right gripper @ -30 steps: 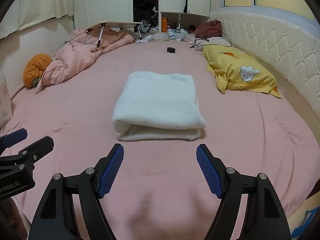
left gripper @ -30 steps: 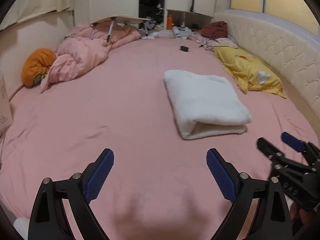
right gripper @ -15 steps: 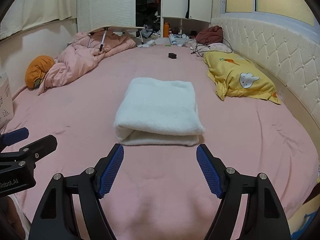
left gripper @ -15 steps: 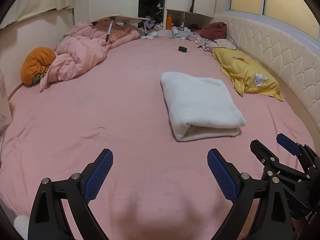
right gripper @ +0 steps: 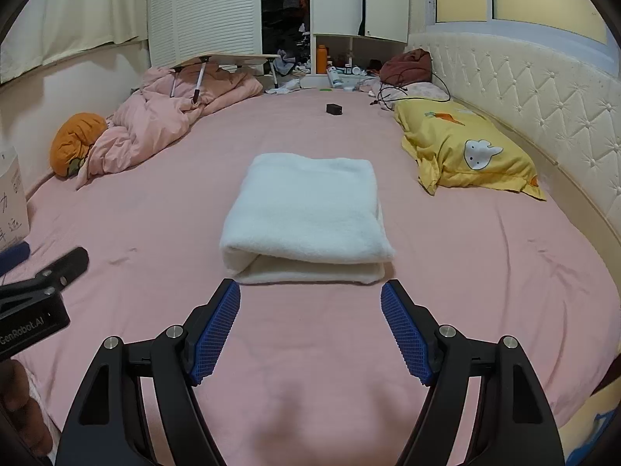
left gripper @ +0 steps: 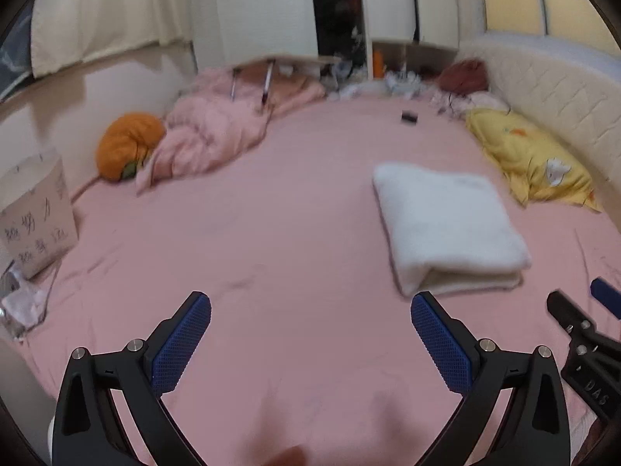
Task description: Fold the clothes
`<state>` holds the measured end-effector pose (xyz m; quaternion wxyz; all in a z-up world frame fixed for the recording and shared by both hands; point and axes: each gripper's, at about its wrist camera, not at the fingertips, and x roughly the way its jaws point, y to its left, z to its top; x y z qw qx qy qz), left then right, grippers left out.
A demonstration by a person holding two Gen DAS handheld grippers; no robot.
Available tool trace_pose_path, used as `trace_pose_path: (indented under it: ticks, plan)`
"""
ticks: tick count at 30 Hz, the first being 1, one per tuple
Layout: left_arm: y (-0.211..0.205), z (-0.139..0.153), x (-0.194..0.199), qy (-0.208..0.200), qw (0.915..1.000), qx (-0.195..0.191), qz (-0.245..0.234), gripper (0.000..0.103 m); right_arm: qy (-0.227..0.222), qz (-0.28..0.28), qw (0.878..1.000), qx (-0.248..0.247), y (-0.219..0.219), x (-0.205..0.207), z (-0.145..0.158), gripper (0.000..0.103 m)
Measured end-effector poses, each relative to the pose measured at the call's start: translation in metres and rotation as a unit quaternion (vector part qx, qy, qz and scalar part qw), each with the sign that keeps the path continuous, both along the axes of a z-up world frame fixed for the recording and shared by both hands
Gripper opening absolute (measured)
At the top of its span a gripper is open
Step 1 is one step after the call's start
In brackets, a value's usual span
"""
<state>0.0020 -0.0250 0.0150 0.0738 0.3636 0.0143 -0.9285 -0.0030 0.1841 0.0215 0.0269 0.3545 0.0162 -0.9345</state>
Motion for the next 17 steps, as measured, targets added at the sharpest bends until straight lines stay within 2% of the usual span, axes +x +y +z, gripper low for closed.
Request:
trace_pose_path:
  ticks: [2,8,17]
  plan:
    - [-0.001,-0.007,-0.004,-0.02,0.9992,0.028,-0.021,0.103,-0.001,0.0,1.0,0.0,0.001,0.0,-0.001,0.075]
    - [0.019,-0.018,-0.005,-0.048,0.9951,0.042,-0.075,0.103,-0.004,-0.001,1.0,0.001,0.001,0.001,-0.004,0.075]
    - [0.031,-0.02,-0.003,-0.053,0.9922,0.053,-0.1,0.103,-0.011,-0.009,1.0,0.0,0.008,-0.002,-0.009,0.075]
